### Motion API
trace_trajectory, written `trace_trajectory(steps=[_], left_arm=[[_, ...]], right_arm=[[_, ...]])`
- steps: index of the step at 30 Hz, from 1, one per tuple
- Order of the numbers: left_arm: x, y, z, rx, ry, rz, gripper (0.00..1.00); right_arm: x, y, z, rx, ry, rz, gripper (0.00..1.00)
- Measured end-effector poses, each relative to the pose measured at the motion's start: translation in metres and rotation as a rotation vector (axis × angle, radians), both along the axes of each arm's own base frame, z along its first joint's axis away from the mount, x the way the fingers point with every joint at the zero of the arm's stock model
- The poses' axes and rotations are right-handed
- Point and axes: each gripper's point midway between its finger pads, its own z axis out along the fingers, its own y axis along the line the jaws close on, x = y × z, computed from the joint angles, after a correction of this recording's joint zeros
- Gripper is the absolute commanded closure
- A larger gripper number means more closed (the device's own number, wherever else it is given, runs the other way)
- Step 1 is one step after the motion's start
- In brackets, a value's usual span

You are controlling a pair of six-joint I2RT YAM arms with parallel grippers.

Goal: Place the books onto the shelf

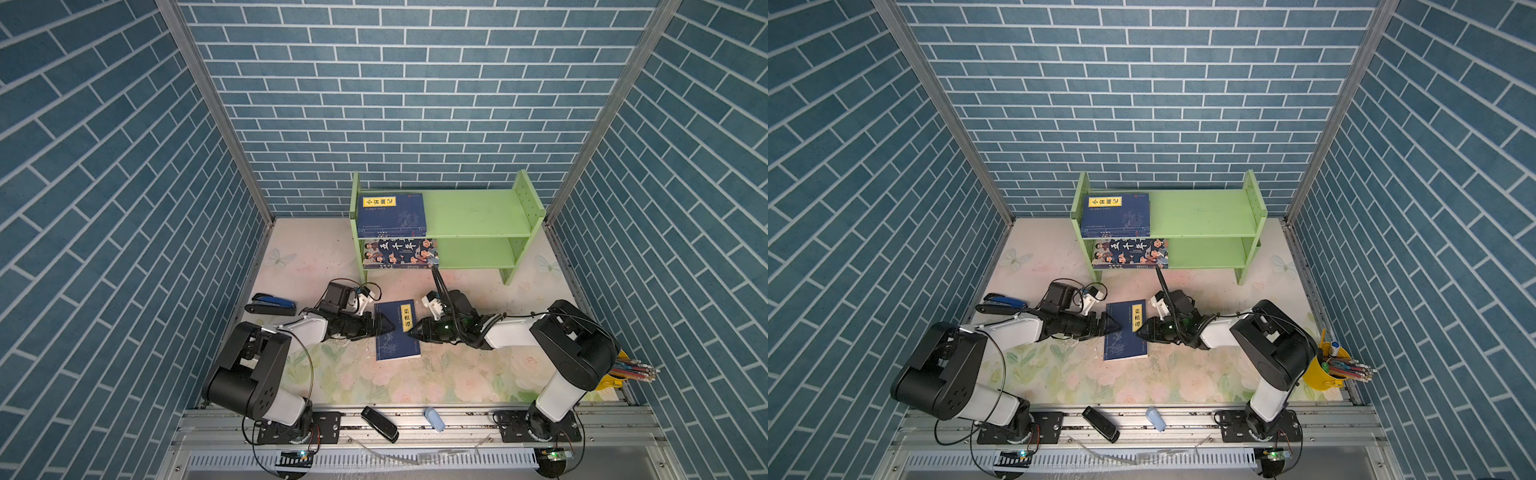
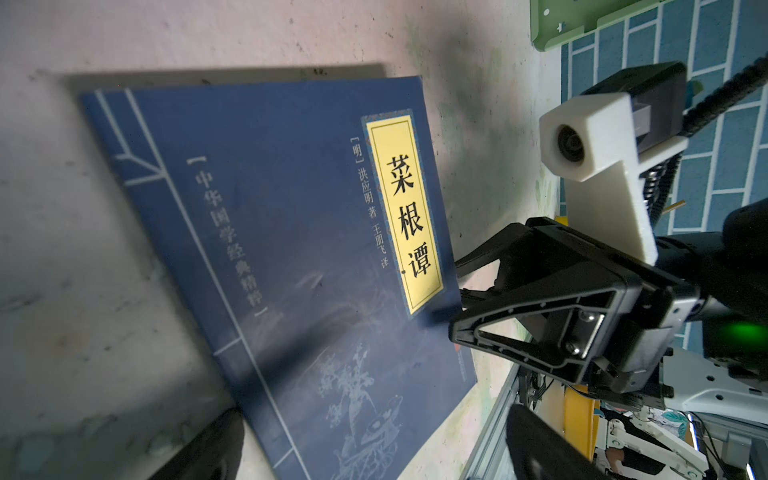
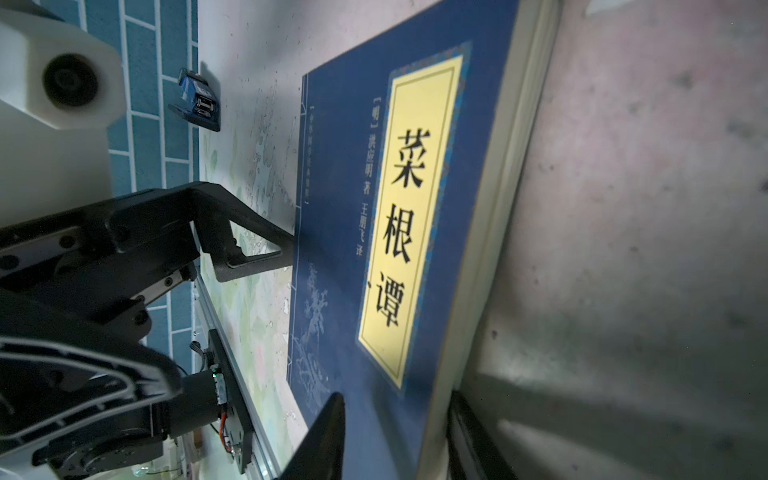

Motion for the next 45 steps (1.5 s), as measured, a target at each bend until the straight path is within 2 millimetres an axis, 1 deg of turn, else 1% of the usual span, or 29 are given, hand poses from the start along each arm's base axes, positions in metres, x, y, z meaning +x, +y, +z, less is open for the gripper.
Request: trace_trajectory(steps=[6, 7, 9, 11, 13, 15, 17, 21, 23, 26, 28, 31, 33, 35, 38, 41, 45], left_arm=[[0.0, 0.0, 0.0, 0.0, -0.001, -0.001, 0.0], [0.0, 0.0, 0.0, 0.0, -0.002, 0.0, 0.0], [0.0, 0.0, 0.0, -0.001, -0.002, 0.0, 0.0], [0.0, 0.0, 0.0, -0.002, -0.002, 0.002, 0.0], [0.0, 0.0, 0.0, 0.003, -0.004, 0.004, 0.0], [-0.001, 0.001, 0.001, 0.007, -0.004, 0.003, 0.0], [-0.002, 0.001, 0.003, 0.008, -0.007, 0.002, 0.0], [-0.003, 0.0, 0.01, 0.001, -0.031, -0.008, 0.0], [-0.005, 0.001, 0.011, 0.007, -0.041, -0.018, 0.0], [-0.003, 0.009, 0.011, 0.067, -0.08, -0.024, 0.0], [0.007, 0.02, 0.019, 0.102, -0.12, 0.004, 0.0], [0.031, 0.045, 0.038, 0.109, -0.181, 0.107, 0.01], [0.038, 0.056, 0.046, 0.098, -0.199, 0.152, 0.01], [0.037, 0.056, 0.052, 0.071, -0.202, 0.155, 0.01], [0.033, 0.05, 0.059, 0.019, -0.187, 0.14, 0.02], [0.029, 0.044, 0.067, -0.047, -0.18, 0.108, 0.05], [0.023, 0.039, 0.083, -0.134, -0.192, 0.067, 0.06]], right_arm=[[-0.001, -0.001, 0.001, -0.003, 0.013, -0.008, 0.74], [-0.001, -0.001, 0.003, 0.001, 0.012, -0.009, 0.76], [0.0, 0.0, 0.007, 0.012, 0.007, -0.013, 0.83], [0.001, 0.001, 0.012, 0.023, 0.003, -0.017, 0.87], [0.002, 0.002, 0.015, 0.034, -0.003, -0.02, 0.93], [0.003, 0.004, 0.018, 0.042, -0.01, -0.02, 0.95], [0.003, 0.004, 0.02, 0.048, -0.016, -0.019, 0.99], [0.004, 0.005, 0.024, 0.058, -0.027, -0.019, 1.0], [0.004, 0.006, 0.025, 0.062, -0.031, -0.018, 1.0], [0.002, 0.004, 0.03, 0.072, -0.041, -0.019, 1.0], [0.001, 0.004, 0.035, 0.083, -0.05, -0.017, 1.0], [0.0, 0.005, 0.047, 0.109, -0.064, -0.007, 1.0], [-0.001, 0.006, 0.054, 0.128, -0.07, 0.005, 1.0], [-0.003, 0.007, 0.061, 0.148, -0.074, 0.018, 1.0], [-0.007, 0.007, 0.074, 0.176, -0.082, 0.037, 1.0], [-0.011, 0.006, 0.084, 0.191, -0.087, 0.055, 1.0], [-0.015, 0.005, 0.101, 0.209, -0.107, 0.072, 1.0]])
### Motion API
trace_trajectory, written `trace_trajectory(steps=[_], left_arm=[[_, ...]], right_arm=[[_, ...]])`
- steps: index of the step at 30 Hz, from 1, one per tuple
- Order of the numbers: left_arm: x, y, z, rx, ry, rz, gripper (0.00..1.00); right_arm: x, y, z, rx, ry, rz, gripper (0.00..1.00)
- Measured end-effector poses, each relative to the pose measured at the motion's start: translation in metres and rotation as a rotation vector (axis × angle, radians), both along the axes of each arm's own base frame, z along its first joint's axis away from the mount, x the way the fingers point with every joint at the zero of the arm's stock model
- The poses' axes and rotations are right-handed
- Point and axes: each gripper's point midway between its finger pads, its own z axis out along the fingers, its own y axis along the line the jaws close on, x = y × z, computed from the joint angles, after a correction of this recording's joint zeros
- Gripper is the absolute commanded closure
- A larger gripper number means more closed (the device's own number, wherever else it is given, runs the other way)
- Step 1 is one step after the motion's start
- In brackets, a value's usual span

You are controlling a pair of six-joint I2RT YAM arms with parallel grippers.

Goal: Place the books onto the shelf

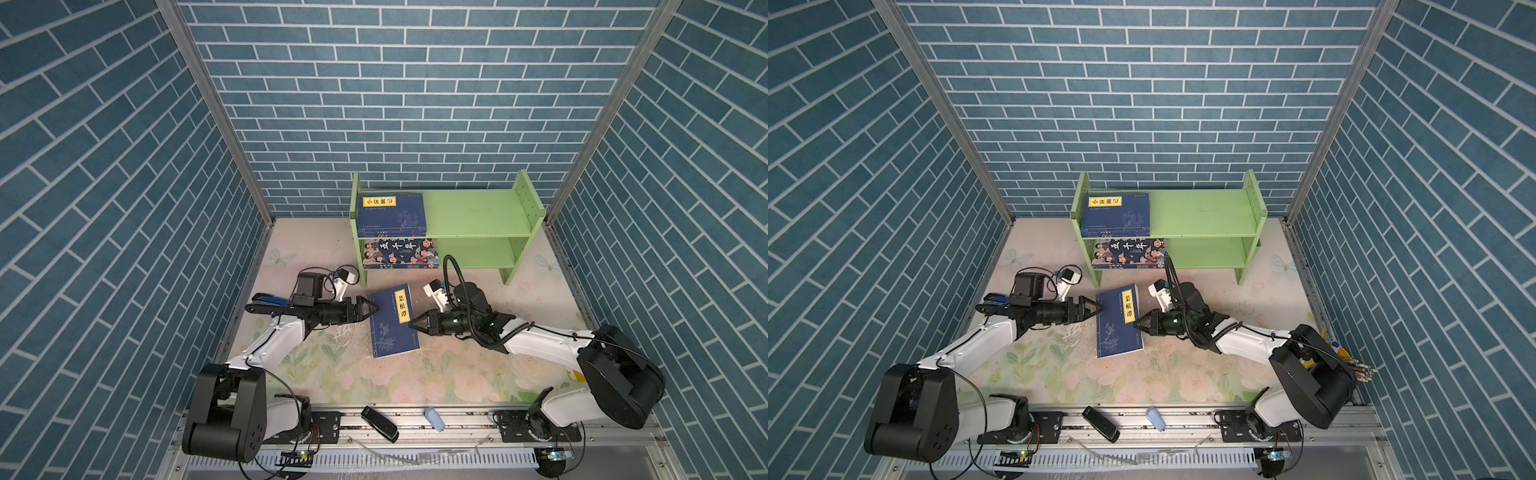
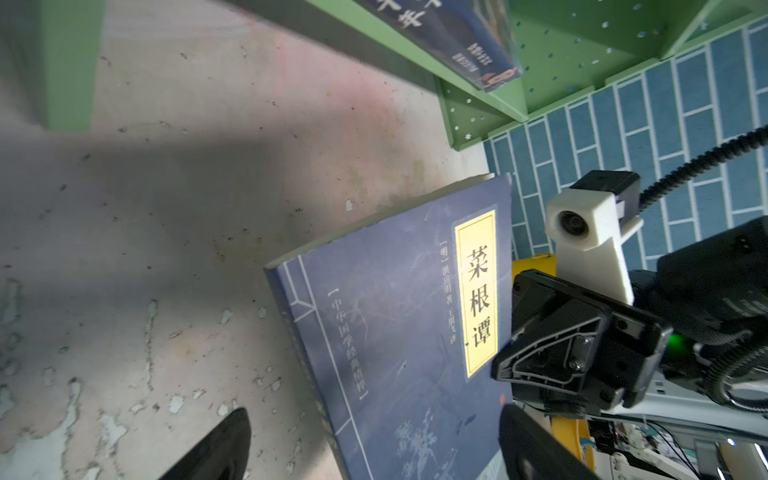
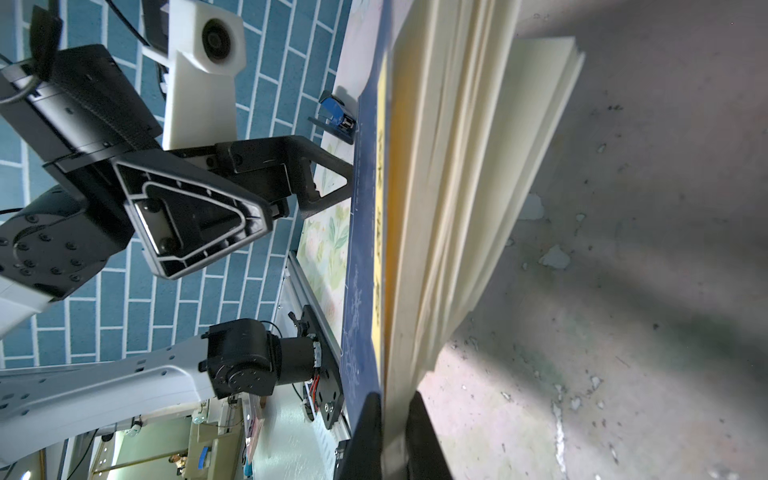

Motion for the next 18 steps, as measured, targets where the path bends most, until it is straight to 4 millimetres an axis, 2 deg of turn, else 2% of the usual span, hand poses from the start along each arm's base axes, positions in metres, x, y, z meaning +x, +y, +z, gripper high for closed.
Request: trace_trajectory(steps=[8, 18], left_arm=[[-0.005, -0.008, 0.017, -0.087, -0.027, -0.051, 0.12], [0.001, -0.012, 0.031, -0.149, -0.012, -0.038, 0.4]], right_arm=[[0.001, 0.005, 0.031, 0.05, -0.043, 0.029, 1.0], [-0.007, 0.007, 0.036, 0.073, -0.035, 0.077, 1.0]])
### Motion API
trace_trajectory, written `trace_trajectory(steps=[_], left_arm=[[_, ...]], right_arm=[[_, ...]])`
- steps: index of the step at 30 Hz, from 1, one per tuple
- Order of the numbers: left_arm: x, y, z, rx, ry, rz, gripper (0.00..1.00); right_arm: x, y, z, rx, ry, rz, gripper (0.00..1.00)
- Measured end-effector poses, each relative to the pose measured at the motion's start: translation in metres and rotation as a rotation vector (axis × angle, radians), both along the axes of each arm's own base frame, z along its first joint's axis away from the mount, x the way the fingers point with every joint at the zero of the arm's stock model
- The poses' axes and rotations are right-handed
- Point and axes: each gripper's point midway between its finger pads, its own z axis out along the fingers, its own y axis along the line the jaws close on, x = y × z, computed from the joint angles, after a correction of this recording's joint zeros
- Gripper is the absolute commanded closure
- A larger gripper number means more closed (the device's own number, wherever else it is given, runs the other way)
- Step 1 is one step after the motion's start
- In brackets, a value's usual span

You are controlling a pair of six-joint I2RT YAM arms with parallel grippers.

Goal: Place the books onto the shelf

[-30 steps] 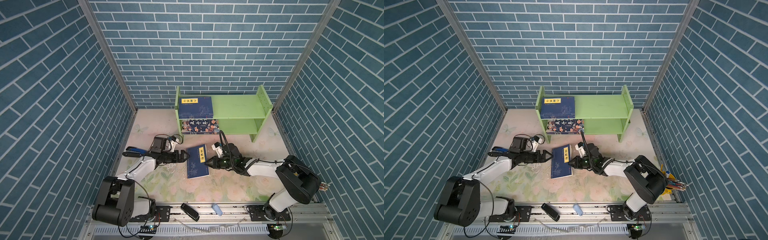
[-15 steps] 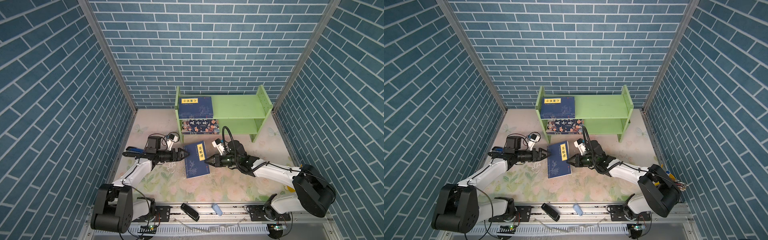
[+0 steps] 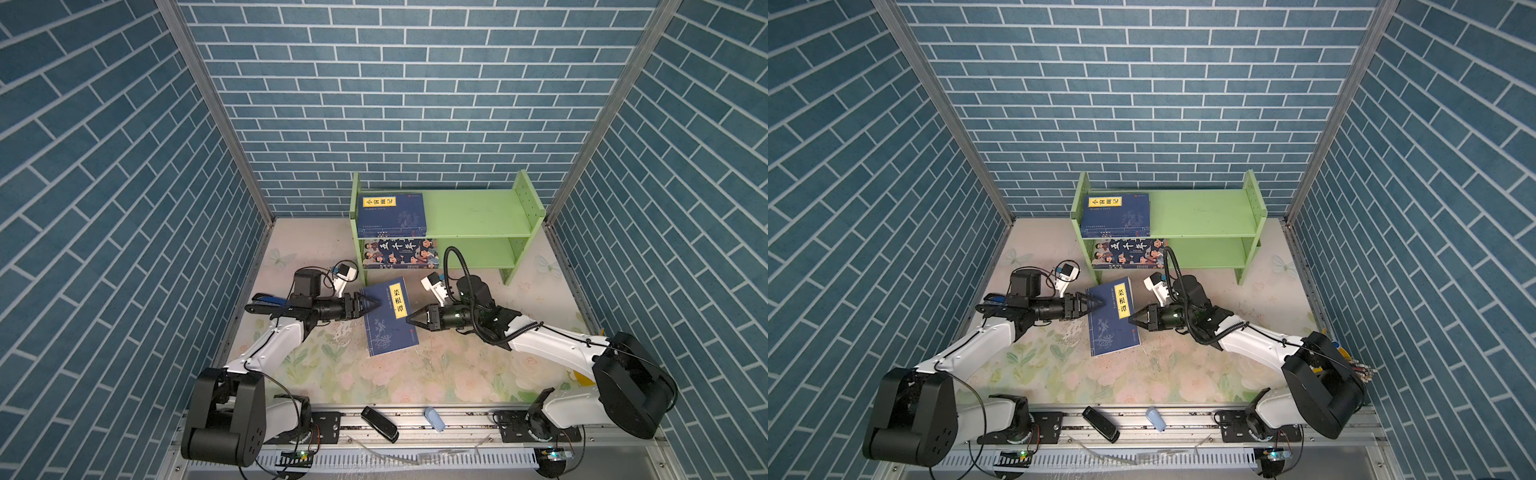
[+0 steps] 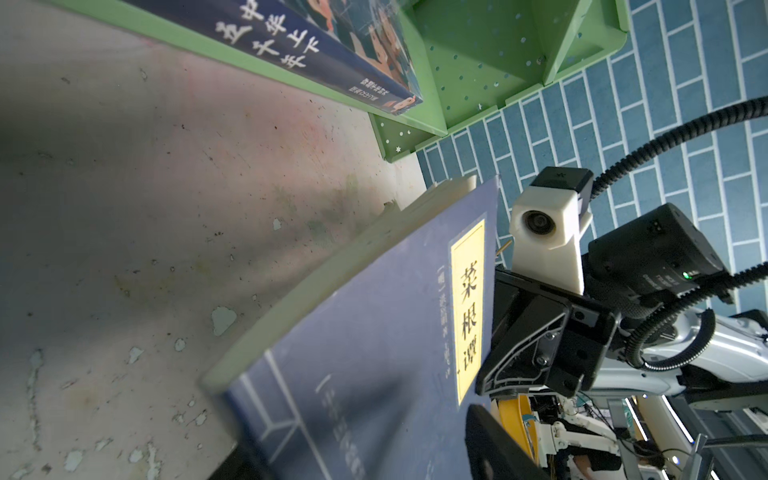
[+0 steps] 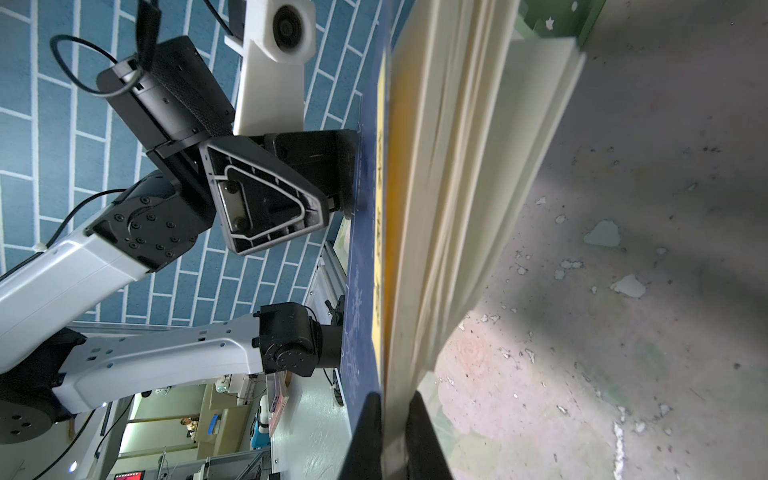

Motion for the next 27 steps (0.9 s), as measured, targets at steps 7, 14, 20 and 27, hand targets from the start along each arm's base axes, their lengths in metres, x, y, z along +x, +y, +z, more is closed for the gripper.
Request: trace_trajectory(steps=[7, 14, 20, 27], left_arm=[[0.004, -0.002, 0.015, -0.056, 0.018, 0.005, 0.92], [0.007, -0.003, 0.024, -0.079, 0.023, 0.004, 1.0], [0.004, -0.005, 0.031, -0.093, 0.036, -0.008, 1.0], [0.004, -0.013, 0.085, -0.1, -0.094, -0.106, 1.0]], right_arm=[[-0.001, 0.002, 0.004, 0.018, -0.007, 0.018, 1.0], [0.004, 0.003, -0.002, 0.008, -0.001, 0.016, 0.76], [0.008, -0.001, -0.007, -0.015, -0.008, -0.004, 0.5], [0.03, -0.048, 0.034, -0.028, -0.109, -0.176, 0.42]])
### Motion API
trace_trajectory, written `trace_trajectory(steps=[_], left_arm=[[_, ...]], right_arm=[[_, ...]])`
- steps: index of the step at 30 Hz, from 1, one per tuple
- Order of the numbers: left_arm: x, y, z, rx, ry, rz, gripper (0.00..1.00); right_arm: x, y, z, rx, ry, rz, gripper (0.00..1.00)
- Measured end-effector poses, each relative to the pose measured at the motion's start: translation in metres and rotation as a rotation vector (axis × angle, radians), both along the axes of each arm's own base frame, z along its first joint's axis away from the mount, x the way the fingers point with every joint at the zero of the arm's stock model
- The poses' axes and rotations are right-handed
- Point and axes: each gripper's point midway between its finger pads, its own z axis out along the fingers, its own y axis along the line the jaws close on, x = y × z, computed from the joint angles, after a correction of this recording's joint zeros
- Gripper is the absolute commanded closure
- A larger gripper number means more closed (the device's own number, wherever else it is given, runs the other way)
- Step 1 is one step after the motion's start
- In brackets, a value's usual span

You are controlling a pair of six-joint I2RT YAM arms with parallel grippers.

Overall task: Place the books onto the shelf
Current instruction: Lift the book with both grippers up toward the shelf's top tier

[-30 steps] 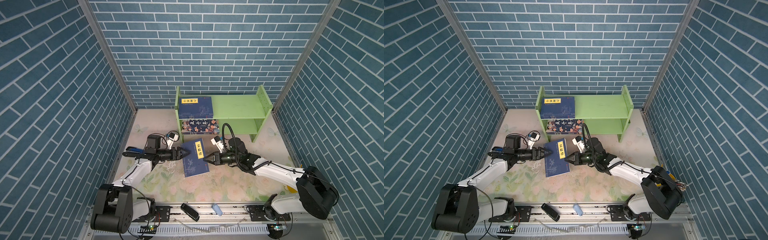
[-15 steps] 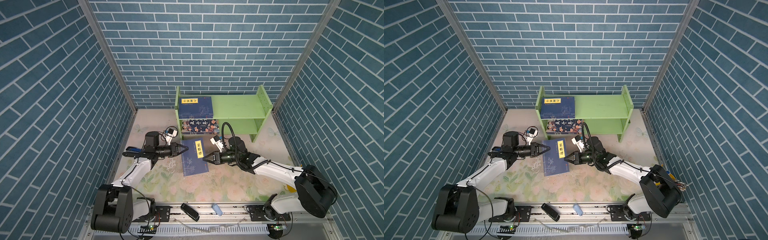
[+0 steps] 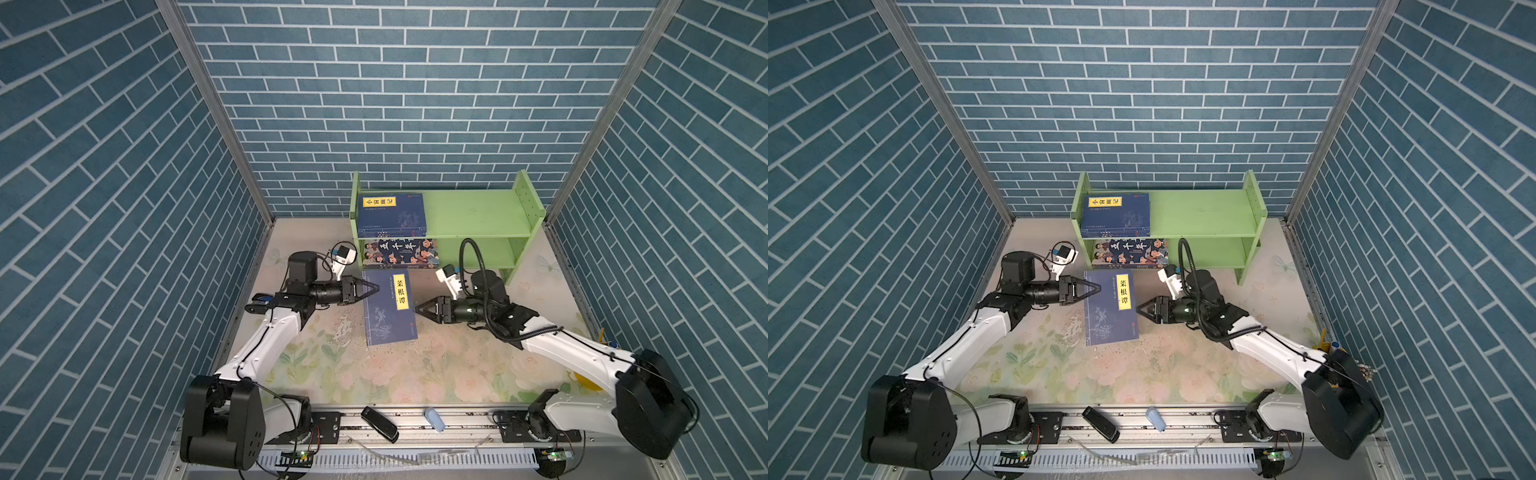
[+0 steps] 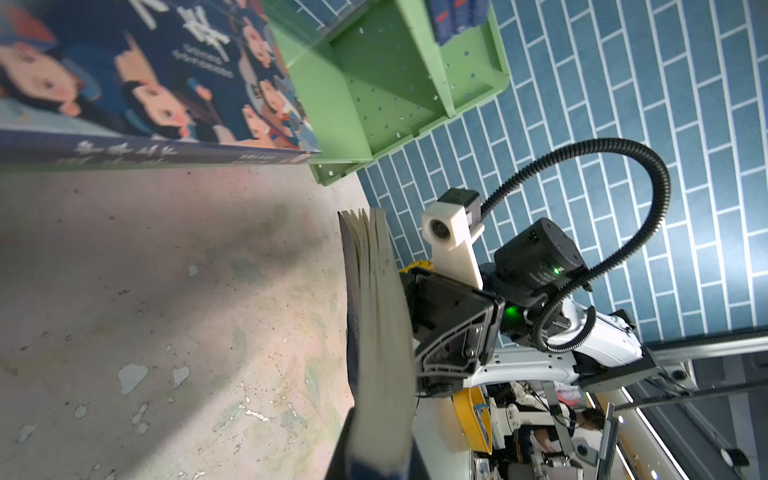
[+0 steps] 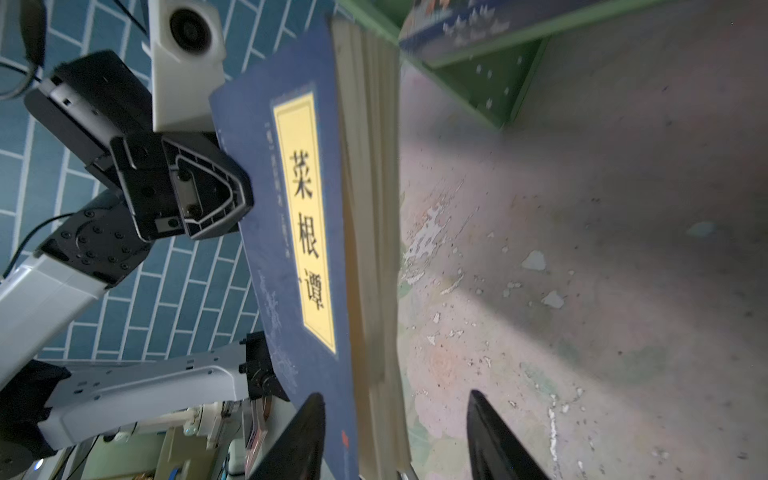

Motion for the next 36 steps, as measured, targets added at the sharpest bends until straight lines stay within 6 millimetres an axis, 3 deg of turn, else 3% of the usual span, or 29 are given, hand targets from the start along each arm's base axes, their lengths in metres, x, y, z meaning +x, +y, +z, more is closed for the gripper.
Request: trace_trajectory(steps=[7, 14, 25, 31, 36], left_arm=[[-0.013, -0.004, 0.072, 0.021, -0.208, -0.107, 1.0], [-0.007, -0.009, 0.131, 0.004, -0.33, -0.078, 1.0], [0.073, -0.007, 0.177, -0.084, -0.29, 0.17, 1.0], [0.092, -0.003, 0.194, -0.161, -0.261, 0.253, 1.0], [0.097, -0.002, 0.204, -0.21, -0.252, 0.274, 1.0]], right_arm=[[0.004, -0.055, 0.071, -0.021, -0.192, -0.176, 0.33], [-0.008, -0.077, 0.117, 0.005, -0.312, -0.23, 0.29], [-0.001, -0.055, 0.149, 0.138, -0.343, -0.166, 0.24], [0.016, -0.029, 0.156, 0.245, -0.299, -0.113, 0.23], [0.016, -0.01, 0.163, 0.314, -0.295, -0.074, 0.23]])
